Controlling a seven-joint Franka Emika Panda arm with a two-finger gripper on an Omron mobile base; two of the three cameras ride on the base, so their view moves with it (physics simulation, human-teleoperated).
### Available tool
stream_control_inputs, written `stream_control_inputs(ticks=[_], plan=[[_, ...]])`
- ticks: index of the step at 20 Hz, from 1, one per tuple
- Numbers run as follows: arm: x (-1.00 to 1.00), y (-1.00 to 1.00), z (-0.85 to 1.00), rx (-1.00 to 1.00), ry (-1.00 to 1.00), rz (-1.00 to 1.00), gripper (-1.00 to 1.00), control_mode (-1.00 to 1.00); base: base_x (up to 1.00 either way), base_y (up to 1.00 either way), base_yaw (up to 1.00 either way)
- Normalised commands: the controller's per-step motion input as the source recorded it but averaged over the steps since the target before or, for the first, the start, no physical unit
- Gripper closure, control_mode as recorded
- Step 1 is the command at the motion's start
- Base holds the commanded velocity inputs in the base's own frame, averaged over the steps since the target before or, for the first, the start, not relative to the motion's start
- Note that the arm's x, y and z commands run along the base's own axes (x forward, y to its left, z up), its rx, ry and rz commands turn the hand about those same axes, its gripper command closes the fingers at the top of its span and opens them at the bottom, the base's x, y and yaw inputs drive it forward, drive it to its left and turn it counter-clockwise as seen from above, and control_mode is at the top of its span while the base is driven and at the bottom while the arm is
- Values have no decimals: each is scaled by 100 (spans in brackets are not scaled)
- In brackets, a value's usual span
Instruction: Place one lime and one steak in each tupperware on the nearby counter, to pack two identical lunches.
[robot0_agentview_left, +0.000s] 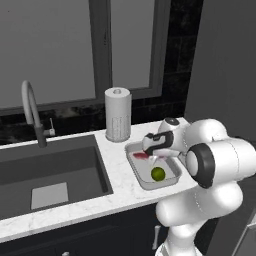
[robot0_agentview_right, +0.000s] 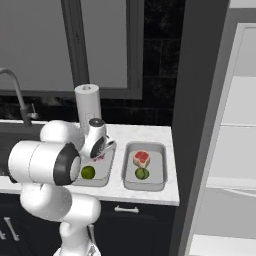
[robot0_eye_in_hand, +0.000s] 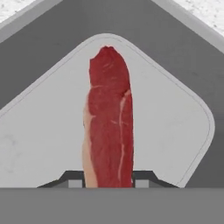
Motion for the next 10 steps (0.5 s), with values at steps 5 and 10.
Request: stream_control_inputs(ticks=[5, 10], plan=[[19, 13, -48, -8, 0, 0, -100, -100, 0, 0, 0], [-9, 35, -12, -8, 0, 0, -100, -100, 0, 0, 0]])
